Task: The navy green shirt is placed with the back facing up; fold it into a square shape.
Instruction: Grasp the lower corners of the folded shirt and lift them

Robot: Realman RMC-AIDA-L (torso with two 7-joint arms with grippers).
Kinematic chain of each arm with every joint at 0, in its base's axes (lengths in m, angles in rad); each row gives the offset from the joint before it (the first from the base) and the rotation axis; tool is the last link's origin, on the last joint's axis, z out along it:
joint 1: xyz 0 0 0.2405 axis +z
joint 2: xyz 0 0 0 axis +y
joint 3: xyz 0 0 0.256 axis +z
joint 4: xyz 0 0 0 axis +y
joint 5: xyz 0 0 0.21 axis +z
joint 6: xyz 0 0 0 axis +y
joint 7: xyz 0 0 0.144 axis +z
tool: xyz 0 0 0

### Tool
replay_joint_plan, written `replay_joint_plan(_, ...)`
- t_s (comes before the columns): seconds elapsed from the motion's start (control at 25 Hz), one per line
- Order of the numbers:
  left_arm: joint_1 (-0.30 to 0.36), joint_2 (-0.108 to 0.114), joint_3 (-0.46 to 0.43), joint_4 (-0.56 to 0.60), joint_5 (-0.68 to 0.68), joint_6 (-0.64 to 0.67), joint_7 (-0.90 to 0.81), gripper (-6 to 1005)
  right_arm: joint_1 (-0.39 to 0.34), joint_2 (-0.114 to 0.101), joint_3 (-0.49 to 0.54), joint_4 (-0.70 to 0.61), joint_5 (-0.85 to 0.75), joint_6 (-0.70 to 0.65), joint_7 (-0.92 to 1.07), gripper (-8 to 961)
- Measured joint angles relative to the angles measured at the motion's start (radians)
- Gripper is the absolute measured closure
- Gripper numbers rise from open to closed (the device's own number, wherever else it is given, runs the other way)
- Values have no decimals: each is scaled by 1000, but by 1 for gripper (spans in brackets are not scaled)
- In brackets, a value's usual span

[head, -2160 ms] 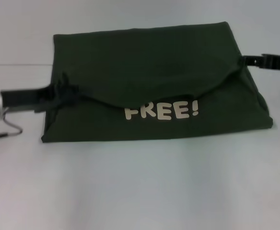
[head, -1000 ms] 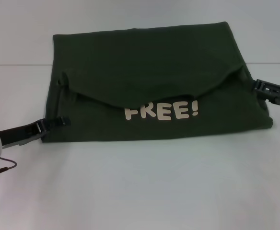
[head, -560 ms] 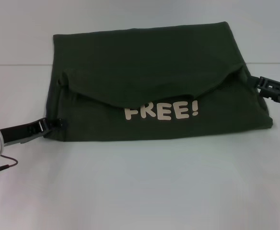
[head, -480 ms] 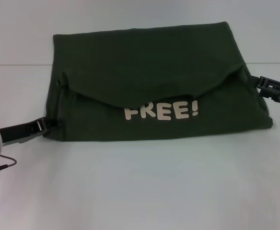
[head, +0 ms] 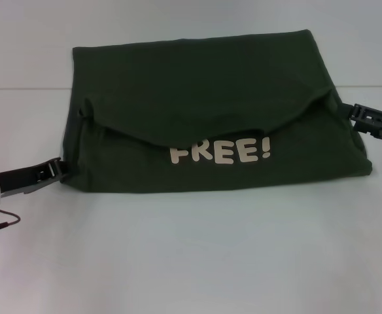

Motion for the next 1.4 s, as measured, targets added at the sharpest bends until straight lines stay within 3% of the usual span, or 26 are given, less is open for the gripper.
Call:
replay_joint_plan(0.2,-1,7,-6,-2,12,16,-25,1001,1,-3,-3,0,-3,0,0,6)
replay_joint_plan(0.32,-7,28,-46,-5,-6,89,-48,999,10,-17,-5,-3,-35,-2,10,6)
replay_joint_plan(0.56,-42,80,-104,-27,-13,184,-119,998,95,-102,-6,-2,-284,5,151,6)
replay_joint_plan(0.76,-57,90,-104,-47,-10,185,-131,998,164,-128,-6,-5,-463,26,243,6)
replay_joint_plan(0.88,-60,88,-102,-49,-6,183,-134,998,204,-127,-6,1,-573,27,284,6)
replay_joint_plan(1.08,-61,83,-103,-49,-6,180,-135,998,249,-104,-8,21,-703,36,311,6)
replay_joint_plan(1.4,-56,75,-103,-48,-9,174,-134,998,257,-65,-31,37,-733,129,306,6)
